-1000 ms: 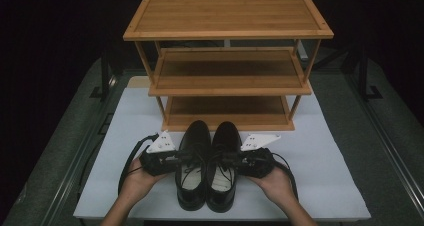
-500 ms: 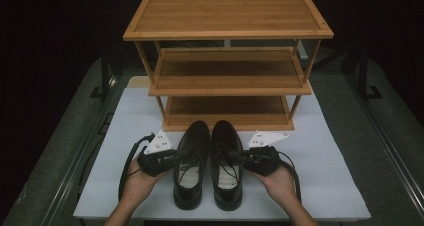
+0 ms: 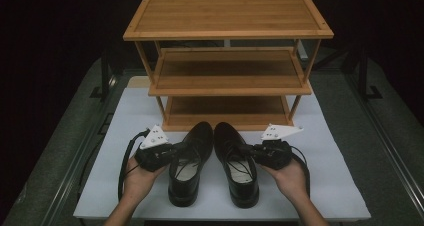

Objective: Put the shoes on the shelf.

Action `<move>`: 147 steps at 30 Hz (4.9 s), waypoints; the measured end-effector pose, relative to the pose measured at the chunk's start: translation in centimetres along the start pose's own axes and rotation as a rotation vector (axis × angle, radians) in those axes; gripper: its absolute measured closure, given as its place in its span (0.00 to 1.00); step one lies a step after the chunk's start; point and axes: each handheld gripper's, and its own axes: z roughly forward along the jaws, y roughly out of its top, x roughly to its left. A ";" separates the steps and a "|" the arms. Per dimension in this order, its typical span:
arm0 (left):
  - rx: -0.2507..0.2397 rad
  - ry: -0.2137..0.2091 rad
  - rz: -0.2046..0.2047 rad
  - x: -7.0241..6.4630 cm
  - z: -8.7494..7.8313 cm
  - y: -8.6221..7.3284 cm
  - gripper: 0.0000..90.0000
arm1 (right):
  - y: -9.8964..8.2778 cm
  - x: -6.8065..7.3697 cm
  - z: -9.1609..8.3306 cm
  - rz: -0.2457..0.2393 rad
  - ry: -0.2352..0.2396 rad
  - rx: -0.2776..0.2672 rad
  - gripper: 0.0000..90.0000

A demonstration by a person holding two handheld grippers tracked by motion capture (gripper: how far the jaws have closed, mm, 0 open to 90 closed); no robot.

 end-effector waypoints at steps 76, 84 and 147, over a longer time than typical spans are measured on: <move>-0.112 0.201 -0.089 6.3 12.9 5.2 0.73 | 3.4 -10.1 5.9 0.128 -0.325 -0.163 0.78; -0.094 0.140 -0.076 5.5 9.9 4.9 0.51 | 3.5 -9.0 4.0 0.115 -0.297 -0.155 0.57; 0.018 0.055 0.000 0.1 12.1 -1.2 0.19 | -3.4 -3.7 6.0 0.097 -0.251 -0.024 0.26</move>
